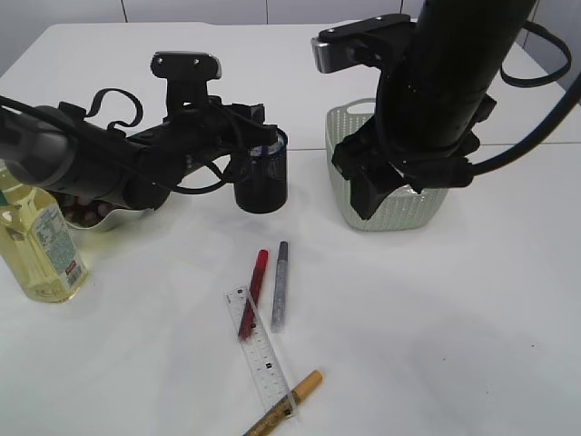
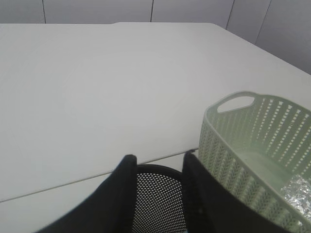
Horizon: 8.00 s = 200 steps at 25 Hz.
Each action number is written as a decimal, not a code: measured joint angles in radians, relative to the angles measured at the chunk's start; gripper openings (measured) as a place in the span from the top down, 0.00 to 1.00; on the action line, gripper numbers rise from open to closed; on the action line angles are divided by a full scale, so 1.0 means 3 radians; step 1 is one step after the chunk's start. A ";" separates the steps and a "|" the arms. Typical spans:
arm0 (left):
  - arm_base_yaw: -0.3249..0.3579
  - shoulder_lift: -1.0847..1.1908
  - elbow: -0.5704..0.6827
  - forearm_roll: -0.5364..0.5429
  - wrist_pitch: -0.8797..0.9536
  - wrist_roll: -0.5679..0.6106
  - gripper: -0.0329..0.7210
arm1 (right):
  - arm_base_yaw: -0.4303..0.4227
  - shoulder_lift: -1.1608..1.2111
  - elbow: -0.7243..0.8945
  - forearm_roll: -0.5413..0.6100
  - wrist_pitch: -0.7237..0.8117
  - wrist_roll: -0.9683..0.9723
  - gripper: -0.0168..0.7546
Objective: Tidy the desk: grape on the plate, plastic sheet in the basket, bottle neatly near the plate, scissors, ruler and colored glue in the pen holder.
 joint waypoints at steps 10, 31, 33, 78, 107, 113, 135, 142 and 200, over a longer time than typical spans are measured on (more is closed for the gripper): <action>0.0000 -0.0346 0.0000 0.0000 0.0587 -0.0006 0.64 | 0.0000 0.0000 0.0000 0.0012 0.0040 0.0000 0.30; 0.0000 -0.1516 -0.0839 0.0355 0.5610 -0.0006 0.64 | 0.0000 0.0000 -0.0386 0.0810 0.0144 0.0225 0.30; 0.0000 -0.1521 -0.0929 0.0355 0.5944 -0.0006 0.64 | 0.0000 0.0000 -0.0386 0.0818 0.0144 0.0284 0.30; 0.0000 -0.4026 -0.0127 0.0596 0.6269 -0.0531 0.45 | 0.0661 0.1403 -0.0398 0.0698 0.0022 0.0840 0.30; 0.0000 -0.4026 -0.0102 0.0804 0.6269 -0.0531 0.45 | 0.0661 0.1905 -0.0794 0.0585 0.0040 0.0933 0.30; 0.0000 -0.4026 -0.0102 0.0810 0.6269 -0.0531 0.47 | 0.0661 0.1925 -0.0794 0.0585 0.0046 0.0942 0.30; 0.0000 -0.4026 -0.0102 0.0850 0.6269 -0.0531 0.48 | 0.0661 0.1981 -0.0805 0.0574 0.0055 0.0949 0.30; 0.0000 -0.4026 -0.0102 0.0886 0.6269 -0.0531 0.49 | 0.0661 0.1981 -0.0805 0.0574 0.0055 0.0949 0.62; 0.0000 -0.4026 -0.0102 0.0921 0.6269 -0.0531 0.54 | 0.0388 0.0632 -0.0117 -0.0387 -0.3289 -0.0285 0.65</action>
